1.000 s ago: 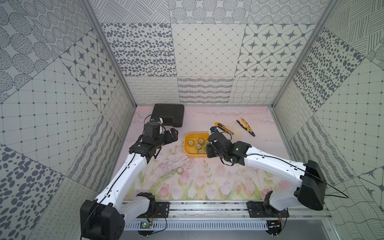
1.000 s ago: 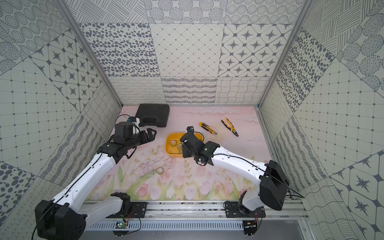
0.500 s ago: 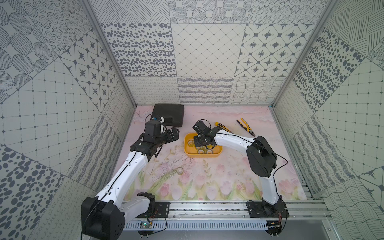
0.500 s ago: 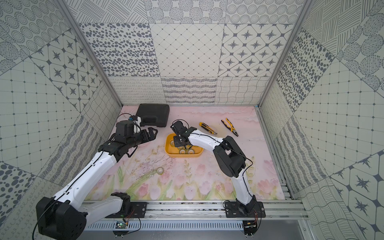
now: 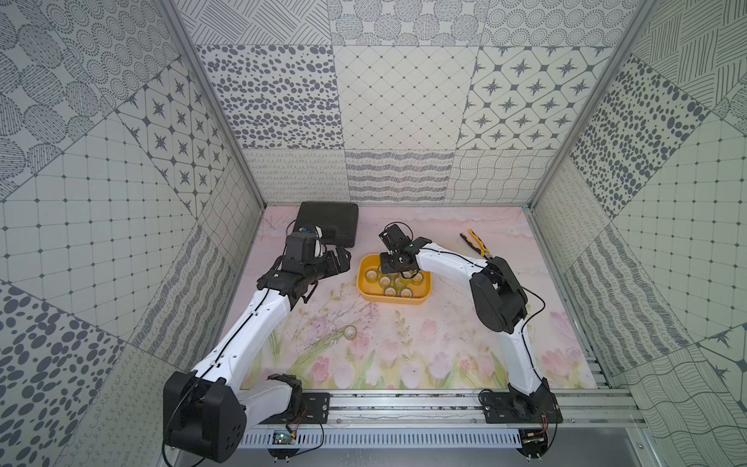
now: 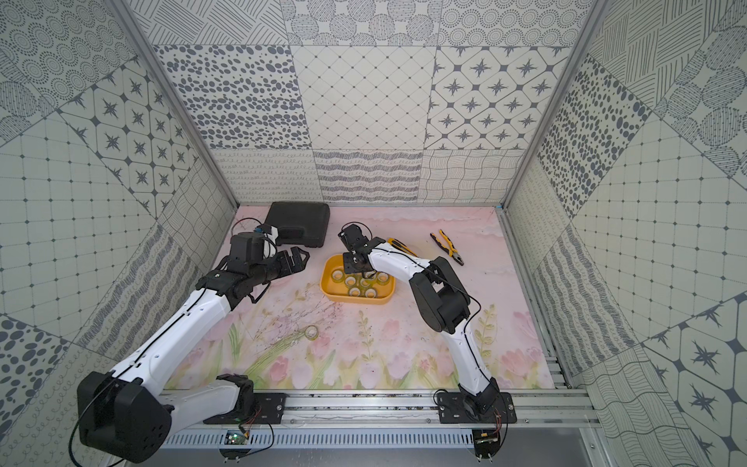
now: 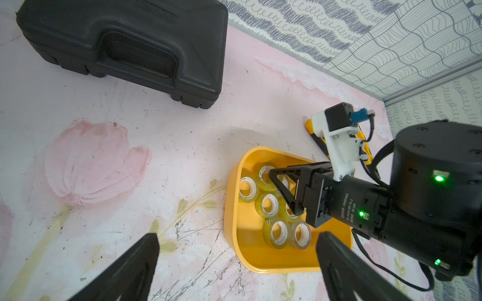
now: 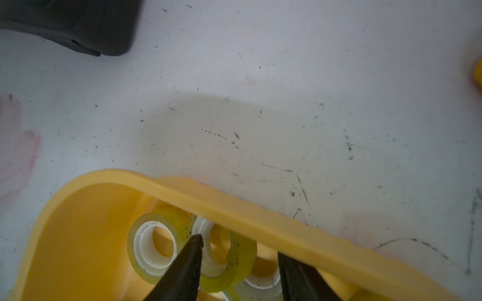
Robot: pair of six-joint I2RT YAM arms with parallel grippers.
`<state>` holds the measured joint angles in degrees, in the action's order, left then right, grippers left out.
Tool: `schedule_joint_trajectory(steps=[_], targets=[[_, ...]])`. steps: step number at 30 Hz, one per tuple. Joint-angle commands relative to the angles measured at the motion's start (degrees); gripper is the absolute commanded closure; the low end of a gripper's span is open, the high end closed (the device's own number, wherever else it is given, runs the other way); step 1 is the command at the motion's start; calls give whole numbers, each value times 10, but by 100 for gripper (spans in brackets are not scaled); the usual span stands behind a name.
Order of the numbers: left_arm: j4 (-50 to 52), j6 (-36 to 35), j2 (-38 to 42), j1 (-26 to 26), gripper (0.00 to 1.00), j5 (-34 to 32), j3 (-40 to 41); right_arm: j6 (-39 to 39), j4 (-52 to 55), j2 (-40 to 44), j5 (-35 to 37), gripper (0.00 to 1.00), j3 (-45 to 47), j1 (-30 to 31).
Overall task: Put the transparent tape into the storage box
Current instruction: Place the tape in the storage box, then pick up the tape at the center of the board.
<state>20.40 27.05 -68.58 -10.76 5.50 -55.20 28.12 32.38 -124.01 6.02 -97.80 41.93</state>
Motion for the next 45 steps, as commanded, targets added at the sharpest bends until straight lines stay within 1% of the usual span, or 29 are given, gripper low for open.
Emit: schedule_joint_trajectory(steps=[1,4,6,8,11,14,16,18,20,24,30,33,45], targets=[[38,10,-4,-2,1,-13,-14,1,-10,95,-13,46,33,3],[69,48,13,-2,1,-21,-2,11,-14,171,-26,46,85,9],[70,68,28,-2,1,-14,15,26,-22,219,-35,45,128,19],[78,68,39,-2,1,-11,19,41,-29,261,-38,46,171,36],[101,20,35,-1,1,-19,-10,69,-36,310,-35,47,231,76],[99,-41,18,7,1,-4,-37,105,-48,339,-10,47,283,128],[84,-54,12,14,1,-2,-36,135,-87,346,1,47,323,163],[73,-30,12,30,1,14,-26,164,-110,333,8,48,344,185],[67,-19,20,42,1,25,-21,183,-128,307,8,49,347,203],[75,-30,50,46,1,-20,-11,184,-147,236,-4,53,311,228],[76,-31,87,48,1,-51,5,177,-146,148,-19,53,256,242],[77,-29,91,48,1,-55,5,175,-147,127,-19,53,244,242],[75,-23,80,48,1,-28,0,168,-126,80,-20,52,183,251]])
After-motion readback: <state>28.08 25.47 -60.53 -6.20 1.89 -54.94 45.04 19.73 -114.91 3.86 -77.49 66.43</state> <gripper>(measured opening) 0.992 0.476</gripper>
